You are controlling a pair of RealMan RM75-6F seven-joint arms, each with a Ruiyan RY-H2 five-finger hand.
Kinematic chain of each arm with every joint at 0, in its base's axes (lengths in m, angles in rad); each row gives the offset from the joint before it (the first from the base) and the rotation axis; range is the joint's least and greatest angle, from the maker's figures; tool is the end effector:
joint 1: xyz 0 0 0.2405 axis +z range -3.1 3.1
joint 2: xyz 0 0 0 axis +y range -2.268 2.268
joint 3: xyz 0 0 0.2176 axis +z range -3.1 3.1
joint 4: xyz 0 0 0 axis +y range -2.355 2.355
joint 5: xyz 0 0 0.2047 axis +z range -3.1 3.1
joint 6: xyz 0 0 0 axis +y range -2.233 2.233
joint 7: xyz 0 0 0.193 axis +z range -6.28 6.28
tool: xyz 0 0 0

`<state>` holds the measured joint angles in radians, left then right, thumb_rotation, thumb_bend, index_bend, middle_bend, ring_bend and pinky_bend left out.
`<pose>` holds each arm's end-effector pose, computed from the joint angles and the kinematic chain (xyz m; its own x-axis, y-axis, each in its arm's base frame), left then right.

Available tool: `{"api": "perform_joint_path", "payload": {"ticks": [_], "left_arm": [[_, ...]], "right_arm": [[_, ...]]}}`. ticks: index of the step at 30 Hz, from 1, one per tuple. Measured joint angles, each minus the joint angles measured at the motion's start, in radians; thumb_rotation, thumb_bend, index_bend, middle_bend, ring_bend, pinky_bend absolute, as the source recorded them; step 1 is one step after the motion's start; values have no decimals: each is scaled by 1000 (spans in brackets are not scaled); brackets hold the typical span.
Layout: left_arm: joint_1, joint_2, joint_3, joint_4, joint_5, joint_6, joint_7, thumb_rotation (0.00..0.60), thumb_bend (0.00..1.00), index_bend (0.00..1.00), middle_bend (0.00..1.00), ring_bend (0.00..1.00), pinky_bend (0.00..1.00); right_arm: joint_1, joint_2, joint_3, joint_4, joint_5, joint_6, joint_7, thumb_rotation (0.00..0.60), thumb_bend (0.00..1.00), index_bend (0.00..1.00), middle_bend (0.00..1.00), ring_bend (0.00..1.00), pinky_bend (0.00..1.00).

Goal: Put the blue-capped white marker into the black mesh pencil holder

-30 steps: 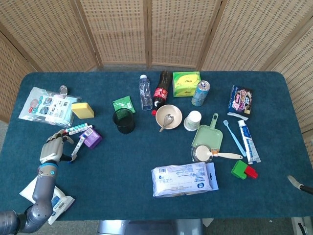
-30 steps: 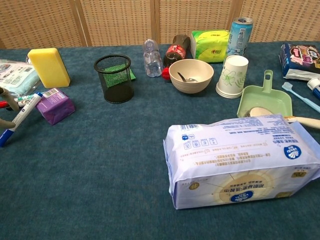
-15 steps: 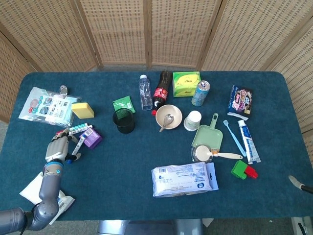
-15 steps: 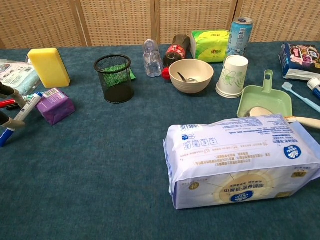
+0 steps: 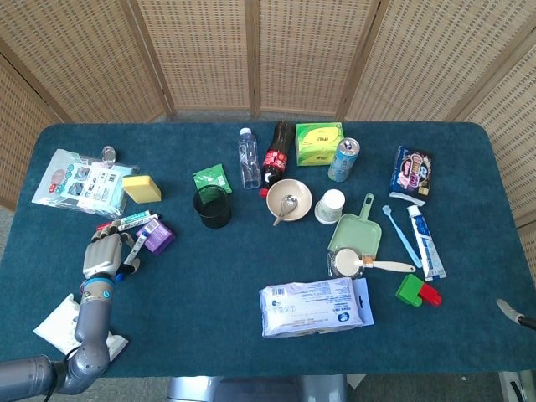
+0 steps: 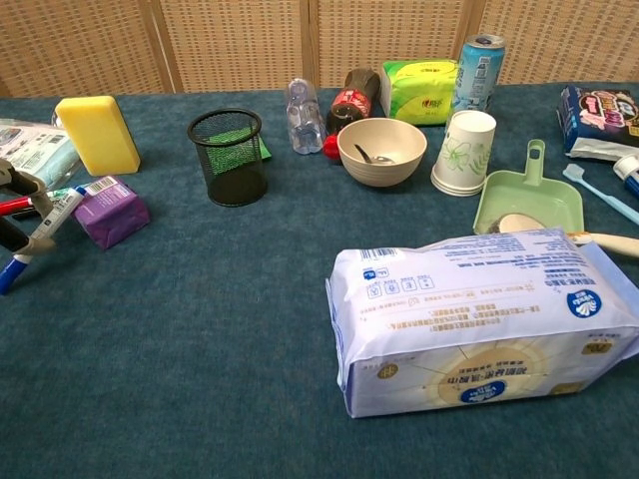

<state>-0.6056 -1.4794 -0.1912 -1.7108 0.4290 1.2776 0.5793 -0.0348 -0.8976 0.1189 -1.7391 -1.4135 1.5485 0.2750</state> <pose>-0.2309 0.3167 0.0117 0.2303 0.3715 0.8994 0.8727 0.3300 -0.3598 -0.2899 -0.2043 0.2267 0.2265 0.1205 0.9665 -0.9679 0.1388 0.2095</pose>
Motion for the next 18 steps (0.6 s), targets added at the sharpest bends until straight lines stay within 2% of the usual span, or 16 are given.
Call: {"api": "perform_joint_path", "payload": {"ticks": [18], "left_arm": [[18,-7,-11,18,37,14,0,600,456,495,0,0,74]], "right_arm": [[-2,3,2,0,4,0,11,600,0,0,0,0,0]]}}
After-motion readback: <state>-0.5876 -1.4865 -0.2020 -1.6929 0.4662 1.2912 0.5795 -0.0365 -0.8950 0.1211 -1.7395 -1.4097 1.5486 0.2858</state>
